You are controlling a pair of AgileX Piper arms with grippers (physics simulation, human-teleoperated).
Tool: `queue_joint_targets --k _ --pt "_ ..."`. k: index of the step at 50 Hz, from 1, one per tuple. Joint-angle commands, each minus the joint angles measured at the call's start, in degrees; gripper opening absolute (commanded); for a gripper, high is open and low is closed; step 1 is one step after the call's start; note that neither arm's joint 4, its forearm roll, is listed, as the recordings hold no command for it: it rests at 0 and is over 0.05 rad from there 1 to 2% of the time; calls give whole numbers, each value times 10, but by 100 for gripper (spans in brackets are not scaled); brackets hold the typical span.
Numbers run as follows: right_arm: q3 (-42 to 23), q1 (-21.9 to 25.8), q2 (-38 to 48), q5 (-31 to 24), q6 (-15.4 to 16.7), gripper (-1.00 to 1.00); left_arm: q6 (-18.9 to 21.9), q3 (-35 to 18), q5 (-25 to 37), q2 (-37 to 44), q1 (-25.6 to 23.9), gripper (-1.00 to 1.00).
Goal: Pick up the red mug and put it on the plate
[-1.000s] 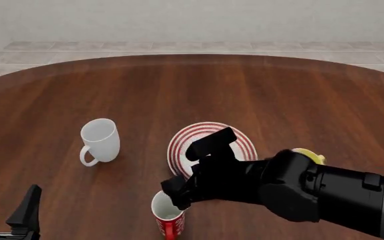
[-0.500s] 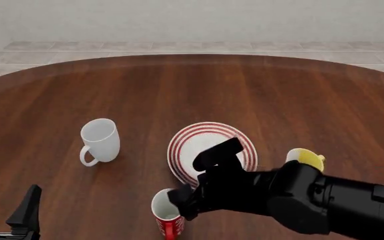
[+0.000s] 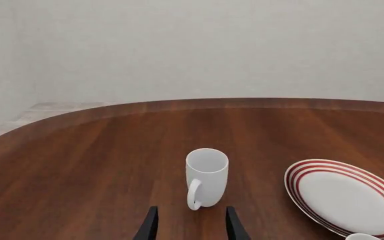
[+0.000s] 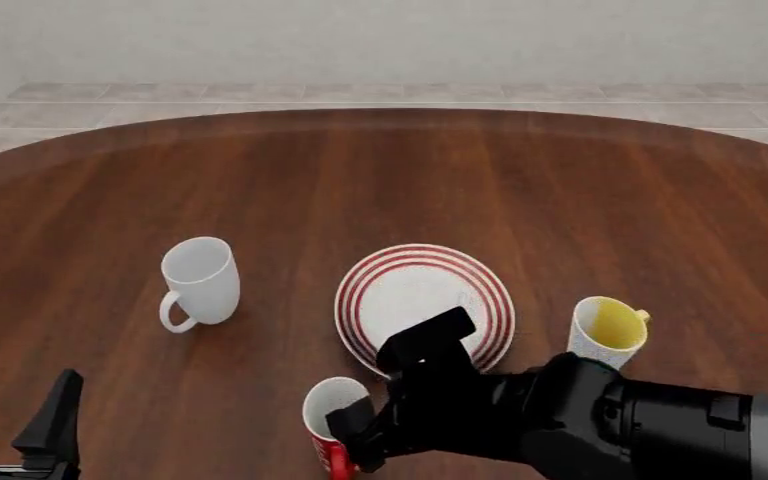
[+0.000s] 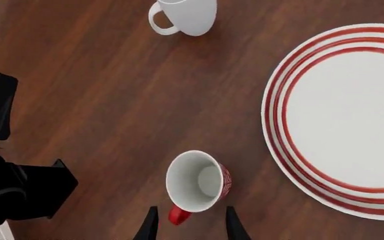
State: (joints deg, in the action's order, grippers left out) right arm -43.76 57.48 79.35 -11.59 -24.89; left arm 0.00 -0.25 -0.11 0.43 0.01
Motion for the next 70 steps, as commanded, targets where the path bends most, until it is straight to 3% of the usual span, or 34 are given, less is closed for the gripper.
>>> queue_joint_targets --k 1,26,49,70 --pt "16 7 5 17 -17 100 0 0 0 0 0 100" --pt "30 6 30 45 -32 100 0 0 0 0 0 100" --pt "46 33 68 84 -101 100 0 0 0 0 0 100" --pt "59 39 80 104 -127 100 0 0 0 0 0 100"
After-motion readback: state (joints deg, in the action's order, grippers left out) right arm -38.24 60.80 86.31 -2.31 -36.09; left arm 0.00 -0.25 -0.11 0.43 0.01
